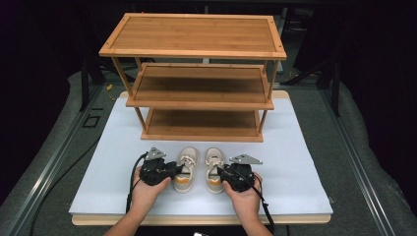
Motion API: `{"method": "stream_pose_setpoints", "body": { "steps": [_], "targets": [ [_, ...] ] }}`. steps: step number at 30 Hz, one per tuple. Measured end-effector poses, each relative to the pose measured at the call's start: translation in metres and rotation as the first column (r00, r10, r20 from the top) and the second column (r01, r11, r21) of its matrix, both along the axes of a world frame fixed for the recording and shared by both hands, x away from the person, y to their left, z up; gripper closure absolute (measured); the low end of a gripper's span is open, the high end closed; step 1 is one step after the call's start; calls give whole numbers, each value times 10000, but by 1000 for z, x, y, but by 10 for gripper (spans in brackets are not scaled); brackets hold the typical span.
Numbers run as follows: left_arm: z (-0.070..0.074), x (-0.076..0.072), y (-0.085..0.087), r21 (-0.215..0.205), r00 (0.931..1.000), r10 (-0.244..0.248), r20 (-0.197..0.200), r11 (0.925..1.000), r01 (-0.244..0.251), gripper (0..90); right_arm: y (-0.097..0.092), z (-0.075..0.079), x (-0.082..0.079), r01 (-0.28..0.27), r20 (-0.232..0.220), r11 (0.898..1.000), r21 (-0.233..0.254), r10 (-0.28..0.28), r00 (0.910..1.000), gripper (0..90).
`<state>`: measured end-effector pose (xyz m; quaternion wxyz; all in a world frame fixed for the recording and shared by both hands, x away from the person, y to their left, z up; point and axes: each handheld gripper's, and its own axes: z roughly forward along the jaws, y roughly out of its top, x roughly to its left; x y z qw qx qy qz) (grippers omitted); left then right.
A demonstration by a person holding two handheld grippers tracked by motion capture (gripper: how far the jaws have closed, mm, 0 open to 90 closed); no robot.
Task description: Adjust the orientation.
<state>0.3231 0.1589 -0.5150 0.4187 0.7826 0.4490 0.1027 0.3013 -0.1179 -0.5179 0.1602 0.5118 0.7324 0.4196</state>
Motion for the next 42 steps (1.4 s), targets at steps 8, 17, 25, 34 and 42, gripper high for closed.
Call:
{"method": "stream_pose_setpoints", "body": {
  "steps": [8,17,25,34,42],
  "targets": [
    [-1,-8,-6,-174,10000,-69,-12,9998,69,640,12,0,-6,-88,-125,9996,256,91,9999,657],
    [-1,-16,-11,-398,9999,30,134,9992,-25,613,15,-3,-15,-22,13,9983,590,21,10000,641],
    [-4,-14,-5,-618,10000,-23,43,9981,25,600,10,-3,-13,-151,-14,9965,824,153,9999,612],
    [1,-25,4,-916,9994,-160,315,9956,188,588,2,4,-25,-177,546,9943,1047,120,9984,590],
    [-4,-27,5,-1420,9995,238,189,9896,-209,563,6,4,-29,-57,789,9920,1263,-43,9969,590]
  ]
}}
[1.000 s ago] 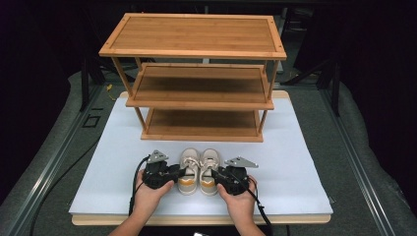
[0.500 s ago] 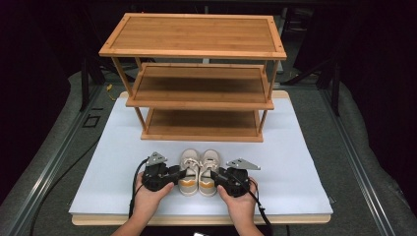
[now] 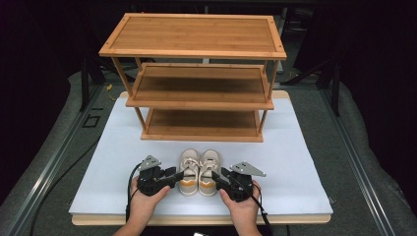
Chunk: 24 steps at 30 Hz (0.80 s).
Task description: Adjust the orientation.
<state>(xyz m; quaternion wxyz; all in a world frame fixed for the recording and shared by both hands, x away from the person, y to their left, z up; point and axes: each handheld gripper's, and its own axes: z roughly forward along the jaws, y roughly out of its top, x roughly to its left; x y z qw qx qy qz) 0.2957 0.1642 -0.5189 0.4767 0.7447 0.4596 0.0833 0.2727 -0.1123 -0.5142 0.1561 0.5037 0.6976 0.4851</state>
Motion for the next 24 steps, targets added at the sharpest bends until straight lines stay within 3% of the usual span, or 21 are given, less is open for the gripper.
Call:
{"method": "stream_pose_setpoints", "body": {
  "steps": [12,21,24],
  "targets": [
    [-8,4,-3,-181,9997,209,105,9996,-207,543,6,-8,6,61,155,10000,-52,-61,9999,589],
    [-14,7,-8,-277,9992,339,212,9991,-333,530,9,-18,12,412,-19,9990,-191,-412,9991,550],
    [-16,8,-9,-350,9990,414,180,9986,-408,518,8,-20,13,359,-164,9994,4,-358,9992,539]
  ]
}}
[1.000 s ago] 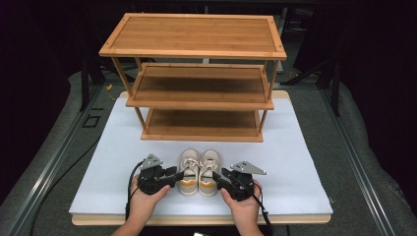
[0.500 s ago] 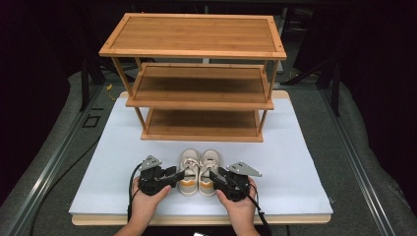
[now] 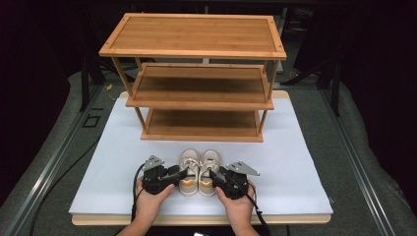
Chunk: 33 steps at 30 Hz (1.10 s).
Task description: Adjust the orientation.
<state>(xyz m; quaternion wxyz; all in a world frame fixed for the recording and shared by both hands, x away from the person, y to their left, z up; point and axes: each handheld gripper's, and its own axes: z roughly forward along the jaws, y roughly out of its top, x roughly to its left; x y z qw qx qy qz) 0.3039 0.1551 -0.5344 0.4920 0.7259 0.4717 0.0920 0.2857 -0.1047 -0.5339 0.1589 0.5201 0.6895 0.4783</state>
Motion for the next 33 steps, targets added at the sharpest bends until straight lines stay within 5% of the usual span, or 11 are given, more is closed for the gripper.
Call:
{"method": "stream_pose_setpoints", "body": {
  "steps": [7,23,33],
  "targets": [
    [-2,0,-7,241,9988,363,338,9990,-371,520,5,-4,1,441,93,9990,-47,-441,9990,530],
    [-6,-2,-7,-89,9969,672,420,9977,-669,529,11,-8,1,902,317,9954,319,-912,9953,488],
    [-9,-3,-7,-378,9953,836,490,9959,-818,532,14,-9,-2,1061,683,9943,93,-1065,9920,528]
  ]
}}
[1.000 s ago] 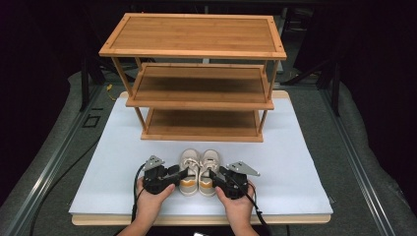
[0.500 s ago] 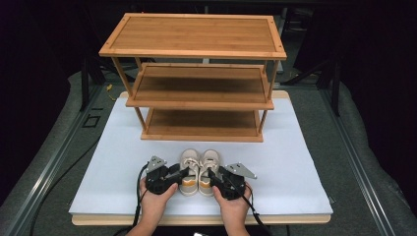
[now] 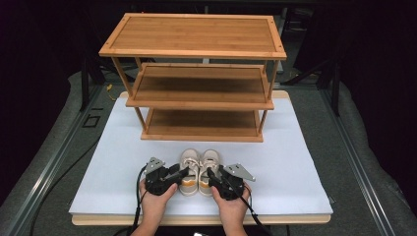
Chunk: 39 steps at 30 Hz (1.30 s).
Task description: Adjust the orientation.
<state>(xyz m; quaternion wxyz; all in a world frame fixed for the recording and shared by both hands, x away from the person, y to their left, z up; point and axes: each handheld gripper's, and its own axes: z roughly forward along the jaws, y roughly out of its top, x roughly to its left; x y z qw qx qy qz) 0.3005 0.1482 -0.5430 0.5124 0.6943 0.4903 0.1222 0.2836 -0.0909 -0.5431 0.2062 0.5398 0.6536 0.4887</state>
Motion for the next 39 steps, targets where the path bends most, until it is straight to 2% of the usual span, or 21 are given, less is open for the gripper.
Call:
{"method": "stream_pose_setpoints", "body": {
  "steps": [4,10,14,20,29,31,32,33,34,35,36,37,38,39],
  "targets": [
    [0,-1,-1,-61,9999,111,1,9999,-111,536,1,1,0,1,-88,9999,-111,-2,10000,538],
    [-1,-1,-1,-186,9999,132,-60,9997,-133,545,-1,2,0,-30,-75,9998,207,31,10000,565],
    [-1,-2,-1,-366,9996,253,-101,9990,-257,552,-3,2,-1,-72,-115,9996,258,75,9999,575],
    [1,-4,-1,-419,9995,288,-162,9987,-295,556,-2,2,-3,-54,-15,9994,346,54,10000,580],
    [6,-4,0,-477,9994,323,-149,9983,-329,556,-2,6,-3,-69,87,9989,458,65,9999,581],
    [10,-4,0,-447,9995,321,-60,9985,-323,556,-2,10,-3,-171,48,9988,449,169,9998,581],
    [12,-4,-1,-450,9994,336,-22,9984,-336,556,-2,12,-3,6,89,9996,299,-9,10000,581],
    [14,-4,-1,-429,9995,328,19,9985,-327,556,-2,14,-2,-151,113,9991,387,146,9998,580],
    [16,-3,-1,-437,9995,313,62,9986,-310,556,-1,16,-2,32,135,9996,275,-36,9999,580],
    [19,-3,-1,-442,9995,312,86,9986,-307,556,-3,18,-2,-390,209,9980,490,380,9991,581],
    [21,-3,0,-411,9995,283,101,9988,-278,556,-1,20,-2,179,215,9997,166,-183,9996,581],
    [24,-2,0,-406,9996,270,127,9988,-265,556,-5,22,-1,-771,280,9949,651,754,9968,580],
    [26,-2,-1,-448,9994,299,146,9986,-292,556,-4,25,-1,-764,302,9950,638,746,9968,580],
    [29,-2,-1,-444,9994,292,192,9986,-284,556,-1,28,-1,138,269,9998,142,-141,9995,580]
  ]
}}
